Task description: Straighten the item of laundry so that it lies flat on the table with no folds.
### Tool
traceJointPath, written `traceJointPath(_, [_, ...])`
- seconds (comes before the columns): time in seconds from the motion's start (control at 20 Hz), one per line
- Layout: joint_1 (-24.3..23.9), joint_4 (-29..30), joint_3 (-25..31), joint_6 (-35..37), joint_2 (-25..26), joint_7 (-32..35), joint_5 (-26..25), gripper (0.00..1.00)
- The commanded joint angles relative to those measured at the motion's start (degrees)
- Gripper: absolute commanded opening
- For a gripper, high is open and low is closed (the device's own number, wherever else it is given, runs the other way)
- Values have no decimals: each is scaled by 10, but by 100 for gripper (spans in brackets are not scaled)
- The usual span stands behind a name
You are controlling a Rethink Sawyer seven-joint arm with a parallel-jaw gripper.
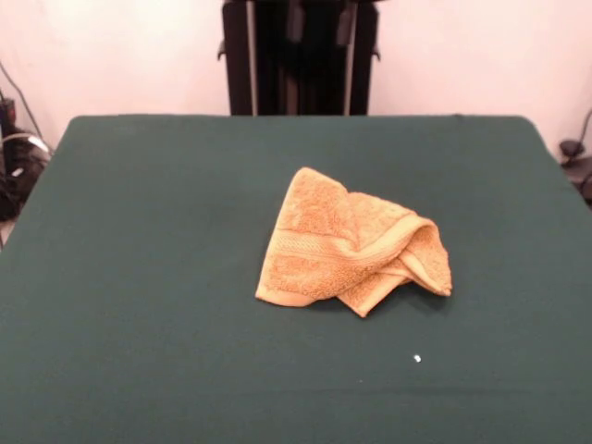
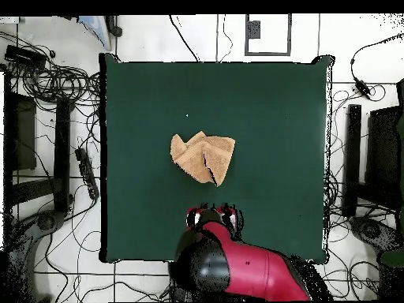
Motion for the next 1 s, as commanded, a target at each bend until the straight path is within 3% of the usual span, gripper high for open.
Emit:
traceJointPath(0.05, [-16, 21, 51, -25, 90, 16, -69, 100])
traceJointPath(0.3, [-12, -8, 74, -20, 113, 31, -82, 100])
traceJointPath(0.7, [69, -75, 56, -71, 190, 96, -49, 100])
traceJointPath(1.0, [96, -112, 51, -74, 222, 108, -25, 100])
